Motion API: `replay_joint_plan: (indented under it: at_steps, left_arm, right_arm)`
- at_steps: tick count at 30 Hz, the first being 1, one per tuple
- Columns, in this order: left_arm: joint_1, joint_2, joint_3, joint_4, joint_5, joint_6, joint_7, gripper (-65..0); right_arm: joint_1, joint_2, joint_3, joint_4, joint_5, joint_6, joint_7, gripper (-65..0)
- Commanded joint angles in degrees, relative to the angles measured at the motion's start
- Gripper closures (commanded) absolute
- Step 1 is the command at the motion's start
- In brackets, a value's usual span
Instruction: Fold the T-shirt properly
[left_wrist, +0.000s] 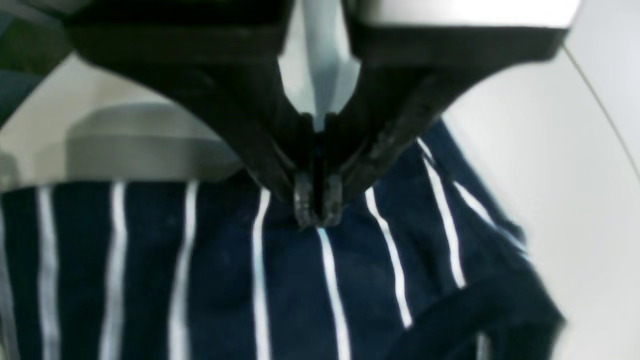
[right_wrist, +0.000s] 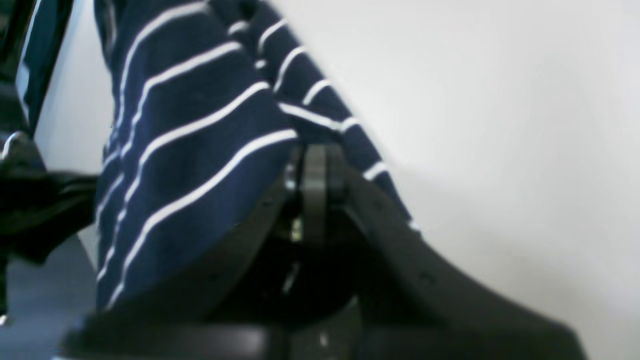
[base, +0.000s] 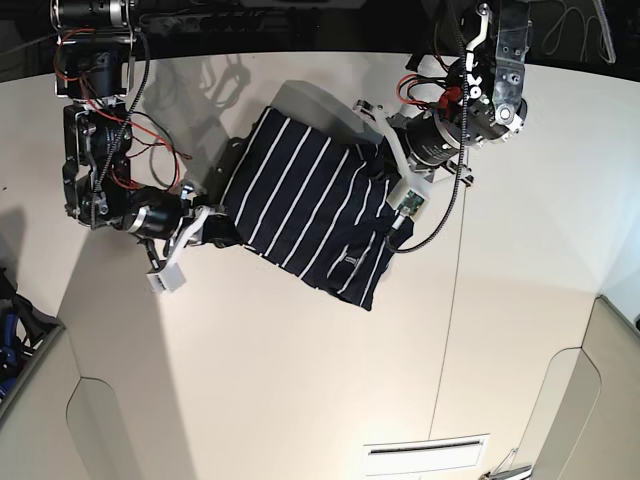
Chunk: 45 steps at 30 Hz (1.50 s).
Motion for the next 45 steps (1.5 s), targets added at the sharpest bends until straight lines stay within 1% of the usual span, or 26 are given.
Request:
replay_joint_plan:
  at_steps: [1,4,8,15,19,23,29,33,36,38,41,43,45]
  left_arm:
    - [-1.01,-0.13,-0.09,-0.26,-0.72,-0.13,-1.20,-2.6]
    - [-2.93,-0.13,-0.09,-3.41,-0.42,0.02,-2.78,-2.6]
    - [-6.71,-0.13,-0.09,-6.62,2.27,4.00,-3.96,-2.6]
    - [-12.81,-0.13,0.02,-11.96,2.58,4.11,-4.37,-2.6]
    - [-15.34,-0.11,0.09,-15.30,2.54,4.11,-5.33,-2.6]
    - [-16.00,0.02,0.07,-15.67,2.51,4.11,-5.33,-2.6]
    - [-16.13,0.00,0.07,-15.45,2.40,4.11,-5.31,-2.5]
    - [-15.32,-0.24,-0.07,-12.33,1.88,4.13,-4.55,-2.5]
    - [-13.03,-1.36,-1.20,-7.56,1.51,4.11,-3.80,-2.5]
    - [-10.69,-2.60,-2.54,-4.11,-0.28,4.09,-3.48,-2.5]
    - [-6.45,-4.20,-5.09,1.05,-1.42,3.82,-3.23,-2.5]
    - [-3.34,-4.81,-7.10,4.28,-1.42,3.63,-2.99,-2.5]
    - [-0.37,-5.11,-8.94,7.06,-1.42,3.15,-2.40,-2.5]
  right_arm:
    - [1.20,0.28,-0.42,0.90,1.22,0.74,0.20,0.0]
    - [1.18,0.33,-0.85,0.92,1.27,0.76,-1.05,0.0]
    - [0.31,0.35,-0.81,1.14,1.75,0.76,-2.93,0.0]
    - [-6.75,0.31,-0.81,6.01,6.14,0.79,-2.93,0.0]
    - [-11.50,0.31,-0.81,11.52,6.36,0.79,-2.93,0.0]
    - [-15.65,0.22,-0.81,17.03,6.40,0.79,-2.95,0.0]
    - [-17.68,0.17,-0.79,21.11,5.66,0.76,-3.15,0.0]
    - [-17.68,0.20,0.28,21.40,5.55,0.76,-4.28,0.0]
    - [-17.79,0.20,3.72,21.40,5.51,0.76,-6.19,0.0]
    - [-18.01,0.42,6.93,21.49,5.60,0.76,-6.93,0.0]
    - [-18.84,2.10,11.69,21.57,7.67,0.79,-7.52,0.0]
    - [-19.76,3.87,14.36,21.64,10.08,0.96,-8.11,0.0]
    - [-20.79,5.46,16.59,21.73,11.21,1.36,-8.52,0.0]
